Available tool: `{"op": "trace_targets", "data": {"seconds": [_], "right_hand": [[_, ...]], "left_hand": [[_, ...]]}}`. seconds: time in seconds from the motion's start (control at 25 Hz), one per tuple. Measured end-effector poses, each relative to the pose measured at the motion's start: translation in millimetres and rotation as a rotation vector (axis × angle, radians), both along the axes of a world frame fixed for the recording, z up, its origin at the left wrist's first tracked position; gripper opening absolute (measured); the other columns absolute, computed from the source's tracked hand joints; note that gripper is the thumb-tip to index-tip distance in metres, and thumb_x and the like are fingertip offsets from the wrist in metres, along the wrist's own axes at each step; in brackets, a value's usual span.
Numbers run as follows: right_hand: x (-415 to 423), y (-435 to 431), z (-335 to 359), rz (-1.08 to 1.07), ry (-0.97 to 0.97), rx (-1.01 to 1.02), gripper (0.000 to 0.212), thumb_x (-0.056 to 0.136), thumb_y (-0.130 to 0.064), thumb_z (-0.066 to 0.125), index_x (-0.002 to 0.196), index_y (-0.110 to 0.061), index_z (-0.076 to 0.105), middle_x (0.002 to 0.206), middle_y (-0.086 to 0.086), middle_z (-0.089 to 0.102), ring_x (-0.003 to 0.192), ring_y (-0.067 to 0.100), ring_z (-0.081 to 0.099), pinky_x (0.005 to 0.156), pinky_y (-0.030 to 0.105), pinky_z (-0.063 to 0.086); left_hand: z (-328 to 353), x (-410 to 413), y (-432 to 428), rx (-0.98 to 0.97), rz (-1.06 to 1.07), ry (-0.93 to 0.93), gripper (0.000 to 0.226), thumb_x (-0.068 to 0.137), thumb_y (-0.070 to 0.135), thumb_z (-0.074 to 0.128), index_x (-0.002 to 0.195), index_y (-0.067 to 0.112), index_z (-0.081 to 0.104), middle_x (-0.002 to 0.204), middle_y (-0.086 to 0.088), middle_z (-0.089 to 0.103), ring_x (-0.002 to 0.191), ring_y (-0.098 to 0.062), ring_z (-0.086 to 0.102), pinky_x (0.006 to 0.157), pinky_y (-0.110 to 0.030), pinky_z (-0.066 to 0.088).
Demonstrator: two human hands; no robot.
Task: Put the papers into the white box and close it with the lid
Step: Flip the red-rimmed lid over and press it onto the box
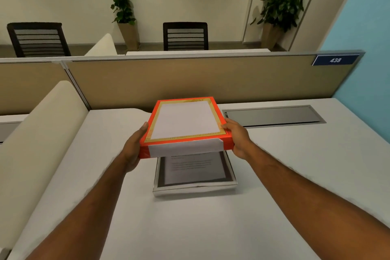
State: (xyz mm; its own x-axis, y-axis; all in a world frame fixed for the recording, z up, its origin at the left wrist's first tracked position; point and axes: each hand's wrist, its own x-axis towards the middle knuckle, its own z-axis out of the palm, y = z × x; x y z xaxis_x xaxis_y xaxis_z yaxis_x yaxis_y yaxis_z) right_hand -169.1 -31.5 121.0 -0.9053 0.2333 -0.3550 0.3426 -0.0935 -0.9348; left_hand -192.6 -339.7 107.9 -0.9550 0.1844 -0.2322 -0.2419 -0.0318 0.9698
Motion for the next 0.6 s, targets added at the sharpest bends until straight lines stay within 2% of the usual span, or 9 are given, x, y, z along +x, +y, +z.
{"op": "trace_targets", "data": {"seconds": [0.12,0.32,0.44,0.52,0.6], "right_hand": [[-3.6,10.7,-10.2,-0.009,-0.04,0.019,0.038,0.095,-0.017,0.051,0.133,-0.016,0.052,0.124,0.012,0.065,0.111,0.034,0.064,0.095,0.043,0.052],[-4.8,16.5,-31.8,-0.051,-0.085,0.004,0.046,0.097,-0.02,0.052,0.142,-0.023,0.045,0.129,0.009,0.063,0.109,0.032,0.066,0.096,0.048,0.055],[-2.3,19.2,-42.6,-0.05,-0.088,-0.015,0.05,0.096,-0.016,0.05,0.145,-0.026,0.043,0.127,0.007,0.064,0.097,0.026,0.068,0.081,0.039,0.059],[1.6,18.2,-49.5,-0.02,-0.112,-0.021,0.056,0.094,-0.007,0.049,0.147,-0.023,0.04,0.124,0.007,0.063,0.085,0.021,0.066,0.065,0.029,0.057],[8.0,19.4,-57.4,0.008,-0.139,0.003,0.061,0.091,-0.002,0.049,0.148,-0.022,0.038,0.124,0.007,0.061,0.08,0.02,0.066,0.057,0.027,0.054]], "left_hand": [[-3.2,-5.3,13.0,-0.015,-0.014,-0.012,0.041,0.089,0.057,0.04,0.11,0.03,0.062,0.091,0.007,0.078,0.082,-0.02,0.075,0.06,-0.029,0.059],[-17.2,-2.2,23.1,0.019,0.014,-0.018,0.045,0.081,0.06,0.044,0.108,0.03,0.063,0.093,0.007,0.078,0.082,-0.021,0.075,0.058,-0.03,0.059],[-25.2,-2.1,26.6,0.024,0.016,-0.013,0.044,0.083,0.059,0.044,0.111,0.031,0.063,0.097,0.006,0.077,0.087,-0.024,0.075,0.061,-0.031,0.06],[-35.5,0.4,22.9,0.033,0.024,0.001,0.044,0.084,0.059,0.044,0.111,0.031,0.064,0.1,0.003,0.077,0.089,-0.026,0.074,0.062,-0.032,0.06],[-49.1,6.5,23.8,0.019,0.048,-0.001,0.049,0.084,0.061,0.046,0.115,0.028,0.064,0.107,-0.003,0.075,0.091,-0.029,0.074,0.068,-0.038,0.061]]}}
